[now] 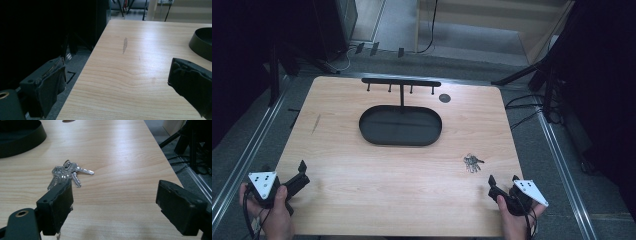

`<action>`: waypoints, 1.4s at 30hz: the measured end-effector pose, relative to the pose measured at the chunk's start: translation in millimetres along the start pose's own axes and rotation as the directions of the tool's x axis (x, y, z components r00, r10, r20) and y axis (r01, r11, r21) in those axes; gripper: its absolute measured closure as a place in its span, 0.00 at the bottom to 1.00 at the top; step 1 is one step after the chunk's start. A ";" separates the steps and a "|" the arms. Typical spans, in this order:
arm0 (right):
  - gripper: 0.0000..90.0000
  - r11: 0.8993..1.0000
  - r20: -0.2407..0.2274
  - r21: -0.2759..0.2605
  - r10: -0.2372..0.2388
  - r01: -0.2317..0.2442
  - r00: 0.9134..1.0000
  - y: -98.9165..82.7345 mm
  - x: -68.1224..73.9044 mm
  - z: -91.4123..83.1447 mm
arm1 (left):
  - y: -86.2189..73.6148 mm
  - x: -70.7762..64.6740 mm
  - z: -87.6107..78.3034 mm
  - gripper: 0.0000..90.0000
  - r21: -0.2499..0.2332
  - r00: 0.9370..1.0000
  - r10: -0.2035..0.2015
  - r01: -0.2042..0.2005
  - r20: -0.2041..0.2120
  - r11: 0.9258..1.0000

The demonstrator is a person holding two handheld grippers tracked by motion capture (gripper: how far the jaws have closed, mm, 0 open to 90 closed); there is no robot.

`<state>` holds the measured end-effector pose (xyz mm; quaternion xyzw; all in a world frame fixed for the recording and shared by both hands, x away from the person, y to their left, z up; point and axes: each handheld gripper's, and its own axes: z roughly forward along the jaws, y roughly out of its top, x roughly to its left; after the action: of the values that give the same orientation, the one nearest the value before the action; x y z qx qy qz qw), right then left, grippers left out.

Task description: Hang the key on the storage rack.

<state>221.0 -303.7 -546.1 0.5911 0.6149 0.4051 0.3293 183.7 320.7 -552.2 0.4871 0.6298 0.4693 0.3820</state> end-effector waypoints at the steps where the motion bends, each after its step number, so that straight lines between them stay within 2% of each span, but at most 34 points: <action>1: 0.17 1.000 0.011 0.007 -0.001 0.001 1.000 0.3 0.2 0.9 | -0.1 0.2 -0.5 0.02 -0.003 1.000 -0.002 0.002 0.000 1.000; 6: 0.17 0.999 0.023 0.035 -0.005 0.004 1.000 1.3 0.7 3.5 | -0.5 0.5 -1.5 0.02 -0.012 1.000 0.000 0.000 0.002 1.000; 8: 0.17 0.996 0.002 0.073 -0.045 0.045 0.999 2.9 3.5 4.7 | -0.5 1.7 -1.5 0.02 -0.014 1.000 -0.017 0.017 0.001 1.000; 10: 0.17 0.995 -0.004 0.079 -0.055 0.055 0.998 3.9 4.2 4.8 | -0.6 2.6 -1.8 0.02 -0.013 1.000 -0.027 0.027 0.001 1.000; 13: 0.17 0.990 -0.031 0.108 -0.089 0.092 0.996 15.5 7.7 2.9 | -0.7 2.6 -1.8 0.02 -0.016 1.000 -0.024 0.024 -0.004 1.000; 14: 0.17 0.990 -0.031 0.108 -0.089 0.092 0.996 15.5 7.7 2.9 | -0.7 2.4 -1.8 0.02 -0.016 1.000 -0.023 0.023 -0.004 1.000; 15: 0.17 0.987 -0.029 0.120 -0.107 0.109 0.994 26.0 9.4 1.8 | -0.8 2.2 -1.9 0.02 -0.019 1.000 -0.019 0.019 -0.002 1.000; 20: 0.17 0.980 -0.037 0.147 -0.134 0.138 0.990 41.8 13.9 2.7 | -1.0 0.0 -2.4 0.02 -0.024 1.000 0.005 -0.005 -0.008 1.000; 26: 0.17 0.965 -0.061 0.186 -0.177 0.185 0.982 61.0 26.2 12.1 | -1.1 -0.9 -2.4 0.02 -0.024 1.000 0.008 -0.008 -0.015 1.000; 28: 0.17 0.963 -0.062 0.192 -0.181 0.190 0.981 62.6 27.7 13.5 | -1.2 -1.8 -2.7 0.02 -0.026 1.000 0.016 -0.017 -0.022 1.000; 31: 0.17 0.951 -0.064 0.227 -0.199 0.209 0.978 70.8 33.9 20.3 | -1.5 -2.7 -2.8 0.02 -0.032 0.999 0.023 -0.023 -0.025 0.999; 33: 0.17 0.938 -0.080 0.267 -0.207 0.222 0.975 77.5 37.0 25.3 | -1.5 -2.4 -3.1 0.02 -0.032 0.999 0.021 -0.022 -0.024 0.999; 34: 0.17 0.924 -0.100 0.295 -0.222 0.242 0.970 84.9 39.5 29.9 | -1.4 -2.1 -2.9 0.02 -0.031 1.000 0.016 -0.017 -0.023 0.999; 35: 0.17 0.924 -0.100 0.295 -0.222 0.242 0.970 84.9 39.5 29.9 | -1.4 -1.9 -2.9 0.02 -0.030 1.000 0.014 -0.015 -0.022 0.999; 38: 0.17 0.905 -0.110 0.338 -0.234 0.257 0.966 98.8 42.5 37.8 | -1.4 -2.0 -2.9 0.02 -0.030 1.000 0.016 -0.017 -0.022 0.999; 39: 0.17 0.905 -0.110 0.338 -0.234 0.257 0.966 98.8 42.5 37.8 | -1.4 -2.2 -2.9 0.02 -0.030 1.000 0.019 -0.019 -0.024 0.999; 40: 0.17 0.898 -0.117 0.361 -0.223 0.250 0.968 106.8 44.5 42.1 | -1.5 -2.9 -2.8 0.02 -0.031 0.999 0.022 -0.023 -0.030 0.999; 42: 0.17 0.894 -0.123 0.370 -0.220 0.251 0.968 109.4 45.3 43.6 | -1.5 -3.3 -3.0 0.02 -0.031 0.999 0.029 -0.030 -0.033 0.999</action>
<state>306.1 -256.9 -465.5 0.5488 0.7615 0.2572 0.2298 181.3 316.7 -552.7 0.4824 0.6212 0.4926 0.3725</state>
